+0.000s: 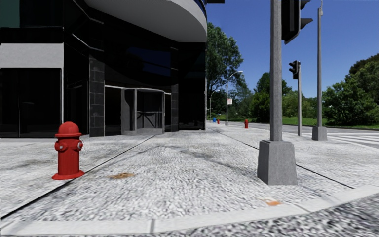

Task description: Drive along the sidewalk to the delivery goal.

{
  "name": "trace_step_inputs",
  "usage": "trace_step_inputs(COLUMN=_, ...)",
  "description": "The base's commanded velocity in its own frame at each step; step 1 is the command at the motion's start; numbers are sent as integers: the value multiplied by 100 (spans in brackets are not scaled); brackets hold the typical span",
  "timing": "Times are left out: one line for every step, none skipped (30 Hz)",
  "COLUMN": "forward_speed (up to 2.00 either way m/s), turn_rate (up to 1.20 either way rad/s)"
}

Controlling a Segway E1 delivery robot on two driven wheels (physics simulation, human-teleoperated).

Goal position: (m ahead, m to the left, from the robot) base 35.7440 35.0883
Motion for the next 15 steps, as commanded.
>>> trace_step_inputs(forward_speed=200, turn_rate=0)
trace_step_inputs(forward_speed=200, turn_rate=0)
trace_step_inputs(forward_speed=200, turn_rate=0)
trace_step_inputs(forward_speed=200, turn_rate=0)
trace_step_inputs(forward_speed=200, turn_rate=0)
trace_step_inputs(forward_speed=200, turn_rate=0)
trace_step_inputs(forward_speed=200, turn_rate=0)
trace_step_inputs(forward_speed=200, turn_rate=0)
trace_step_inputs(forward_speed=200, turn_rate=0)
trace_step_inputs(forward_speed=200, turn_rate=0)
trace_step_inputs(forward_speed=200, turn_rate=0)
trace_step_inputs(forward_speed=200, turn_rate=0)
trace_step_inputs(forward_speed=200, turn_rate=0)
trace_step_inputs(forward_speed=200, turn_rate=0)
trace_step_inputs(forward_speed=200, turn_rate=0)
